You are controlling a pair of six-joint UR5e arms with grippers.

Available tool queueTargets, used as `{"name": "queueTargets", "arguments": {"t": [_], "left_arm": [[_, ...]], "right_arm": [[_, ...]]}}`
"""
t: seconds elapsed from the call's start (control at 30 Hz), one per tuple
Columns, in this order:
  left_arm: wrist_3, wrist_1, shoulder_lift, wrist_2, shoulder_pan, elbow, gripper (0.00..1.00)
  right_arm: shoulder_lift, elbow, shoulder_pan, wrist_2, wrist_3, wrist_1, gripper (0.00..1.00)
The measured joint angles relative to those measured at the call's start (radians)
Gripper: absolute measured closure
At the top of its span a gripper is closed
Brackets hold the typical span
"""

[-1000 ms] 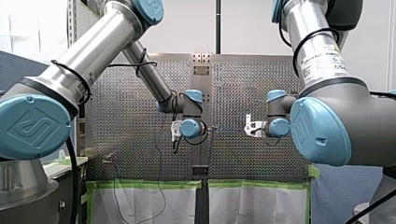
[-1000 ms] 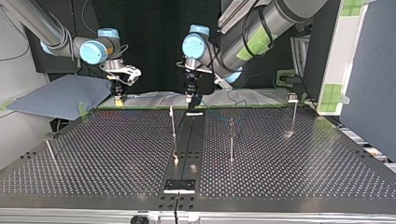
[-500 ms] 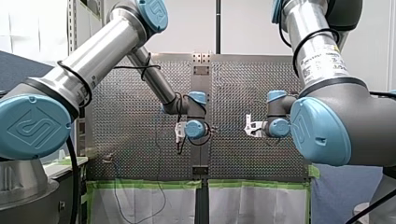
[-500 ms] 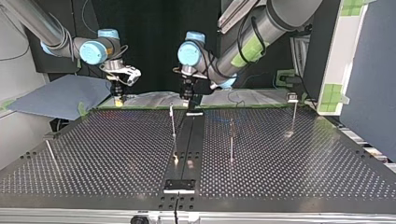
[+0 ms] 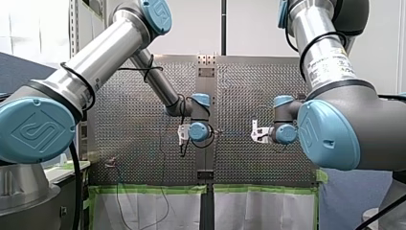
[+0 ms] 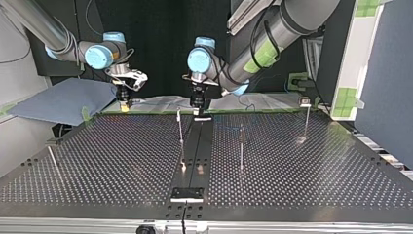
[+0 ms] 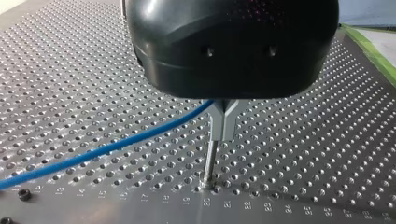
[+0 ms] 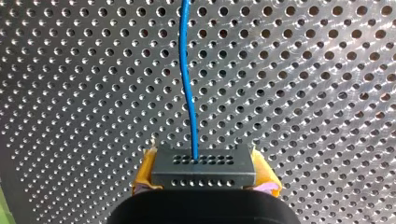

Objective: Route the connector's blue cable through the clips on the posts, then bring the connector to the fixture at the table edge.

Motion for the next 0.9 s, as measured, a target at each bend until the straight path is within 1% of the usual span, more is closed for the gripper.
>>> {"name": "queueTargets", "arguments": {"t": [0.37, 0.9], "left_arm": [[0.002, -0.001, -0.001, 0.013, 0.009, 0.003, 1.00], [0.006, -0.003, -0.002, 0.014, 0.015, 0.009, 1.00]], "right_arm": [[0.003, -0.039, 0.000, -0.001, 0.004, 0.016, 1.00], [0.007, -0.062, 0.000, -0.002, 0.004, 0.026, 1.00]]}}
